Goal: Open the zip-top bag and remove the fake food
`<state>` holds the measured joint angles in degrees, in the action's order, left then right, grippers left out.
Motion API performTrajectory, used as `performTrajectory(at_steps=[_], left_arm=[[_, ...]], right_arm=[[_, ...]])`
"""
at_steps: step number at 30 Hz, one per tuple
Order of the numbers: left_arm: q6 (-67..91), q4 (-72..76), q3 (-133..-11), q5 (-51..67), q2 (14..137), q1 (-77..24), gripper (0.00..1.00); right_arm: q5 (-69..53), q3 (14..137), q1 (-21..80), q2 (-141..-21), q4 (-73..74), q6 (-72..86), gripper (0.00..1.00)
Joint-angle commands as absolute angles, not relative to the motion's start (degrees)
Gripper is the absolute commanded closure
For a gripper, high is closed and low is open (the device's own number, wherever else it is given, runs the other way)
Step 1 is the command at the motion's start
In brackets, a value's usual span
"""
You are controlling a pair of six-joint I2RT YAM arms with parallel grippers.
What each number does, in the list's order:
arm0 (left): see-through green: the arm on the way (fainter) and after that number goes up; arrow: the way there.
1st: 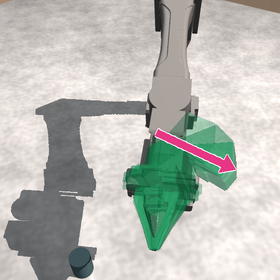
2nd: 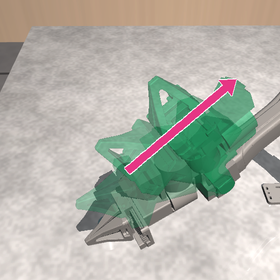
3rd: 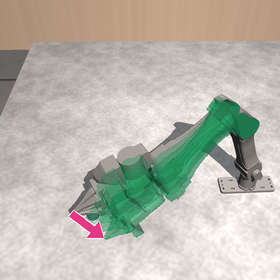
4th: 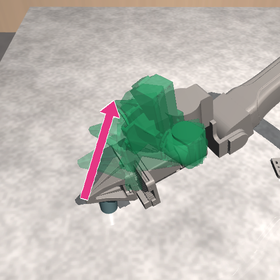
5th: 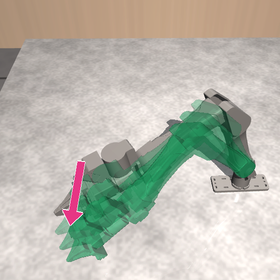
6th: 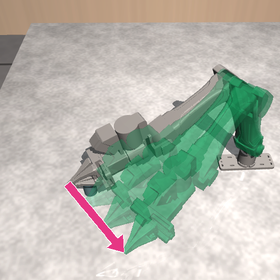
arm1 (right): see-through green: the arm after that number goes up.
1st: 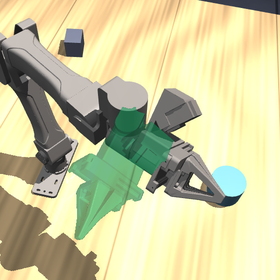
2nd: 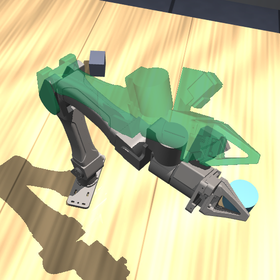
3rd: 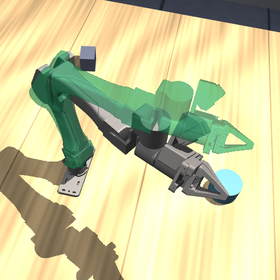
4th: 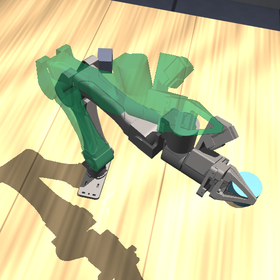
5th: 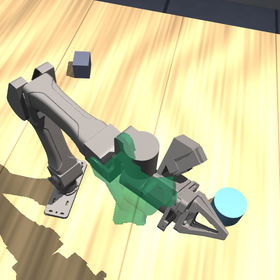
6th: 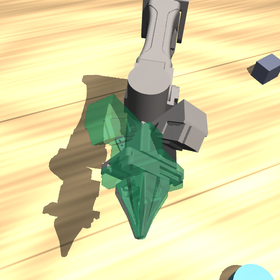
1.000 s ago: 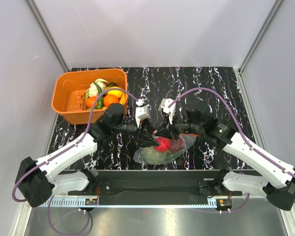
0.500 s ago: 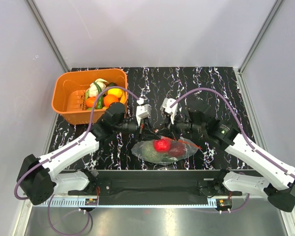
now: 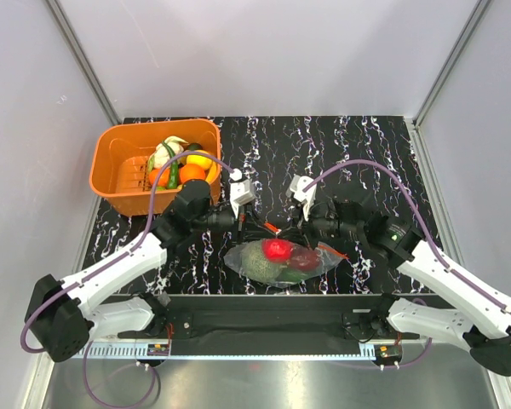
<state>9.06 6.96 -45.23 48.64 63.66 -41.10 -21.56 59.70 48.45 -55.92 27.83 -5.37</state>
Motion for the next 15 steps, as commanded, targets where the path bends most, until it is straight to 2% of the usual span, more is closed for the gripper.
performTrajectory(at_steps=[1,7,15], left_arm=[[8.88,11.86,-45.09,46.06,61.17,-39.82,1.00],[8.97,11.34,-44.39,39.91,60.56,-38.94,1.00],[8.35,9.14,-43.42,25.59,60.56,-38.58,1.00]], right_arm=[[-19.95,59.15,48.96,-53.79,30.41,-3.96,1.00],[-18.37,59.15,49.04,-52.74,31.64,-3.17,1.00],[-13.81,59.06,48.96,-53.09,33.31,-0.80,1.00]])
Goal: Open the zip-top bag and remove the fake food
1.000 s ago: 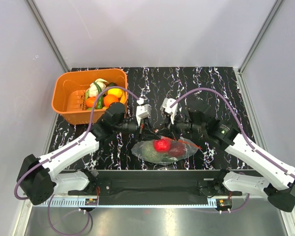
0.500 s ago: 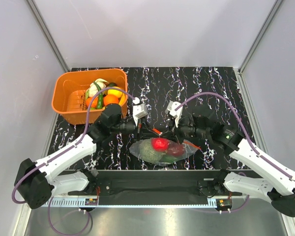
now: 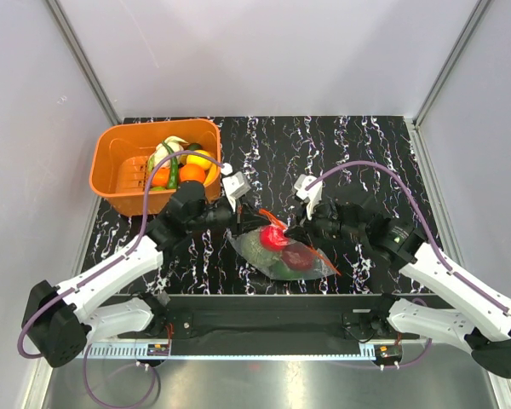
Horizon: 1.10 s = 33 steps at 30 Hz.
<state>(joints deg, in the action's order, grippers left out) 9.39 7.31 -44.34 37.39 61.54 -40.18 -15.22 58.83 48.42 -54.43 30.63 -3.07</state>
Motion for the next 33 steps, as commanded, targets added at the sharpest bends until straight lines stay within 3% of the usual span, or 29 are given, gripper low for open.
performTrajectory(at_steps=[1,17,33], left_arm=[[8.52,9.23,-43.24,24.18,60.73,-38.58,1.00],[11.60,16.87,-37.80,5.64,64.07,-35.86,1.00],[13.01,18.54,-33.58,0.26,60.82,-33.05,1.00]], right_arm=[[-13.10,59.06,49.04,-53.17,33.48,-0.53,1.00],[2.19,61.70,48.96,-53.44,41.57,6.24,1.00],[9.49,64.33,49.04,-50.81,51.84,12.30,1.00]])
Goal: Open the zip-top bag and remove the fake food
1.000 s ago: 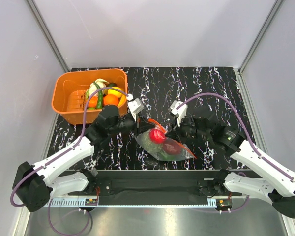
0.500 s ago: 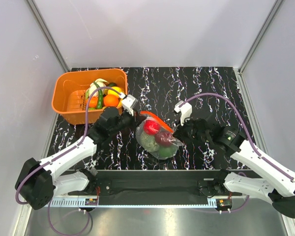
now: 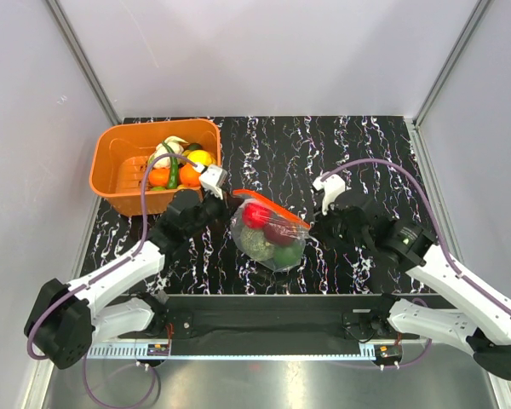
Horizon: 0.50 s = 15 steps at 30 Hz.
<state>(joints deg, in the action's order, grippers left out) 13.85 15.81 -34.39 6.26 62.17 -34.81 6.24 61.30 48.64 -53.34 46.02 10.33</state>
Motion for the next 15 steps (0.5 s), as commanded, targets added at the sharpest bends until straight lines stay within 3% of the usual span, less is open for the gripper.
performTrajectory(at_steps=[1,5,7,9,10,13,15], left_arm=[[12.92,18.81,-33.31,0.26,60.65,-32.96,1.00],[11.87,21.96,-31.29,5.17,59.24,-33.05,1.00],[10.47,25.21,-30.15,11.91,58.45,-32.96,1.00],[9.85,29.50,-28.04,17.64,56.96,-33.05,1.00],[10.02,30.92,-27.43,23.15,56.69,-32.96,1.00],[11.42,33.22,-27.07,30.73,57.30,-32.96,1.00],[11.95,33.40,-27.42,33.12,57.83,-32.96,1.00]], right_arm=[[9.49,64.42,48.96,-50.54,52.20,12.65,1.00],[9.14,64.86,48.96,-50.01,53.61,12.75,1.00],[8.79,65.21,48.96,-50.01,53.53,12.04,0.95],[8.96,66.00,48.96,-50.01,52.04,11.43,0.82],[10.01,66.35,48.96,-50.01,51.42,11.25,0.64],[10.28,68.11,48.96,-51.24,48.00,9.58,0.48],[10.02,69.52,48.96,-52.37,45.01,7.92,0.44]])
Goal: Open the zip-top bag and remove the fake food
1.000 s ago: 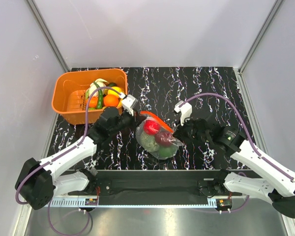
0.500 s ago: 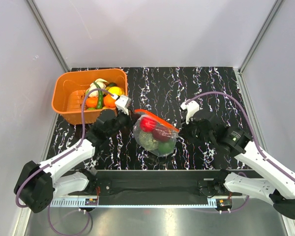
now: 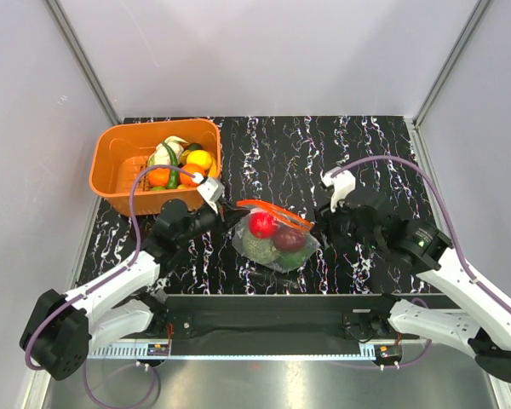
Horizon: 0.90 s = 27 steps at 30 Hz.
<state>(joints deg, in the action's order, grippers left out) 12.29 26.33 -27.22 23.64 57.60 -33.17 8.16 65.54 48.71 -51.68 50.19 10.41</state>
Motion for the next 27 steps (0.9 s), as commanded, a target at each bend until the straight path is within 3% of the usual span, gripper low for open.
performTrajectory(at_steps=[1,12,27], left_arm=[[12.91,33.92,-27.25,35.22,58.09,-33.05,1.00],[14.24,32.88,-27.51,38.50,56.08,-32.96,1.00],[14.06,31.99,-28.39,39.46,55.99,-33.05,1.00]], right_arm=[[9.24,69.87,49.04,-52.73,43.87,7.21,0.42],[4.84,68.73,48.96,-61.52,34.55,-2.19,0.39],[-2.55,62.93,48.96,-65.38,31.64,-3.16,0.41]])
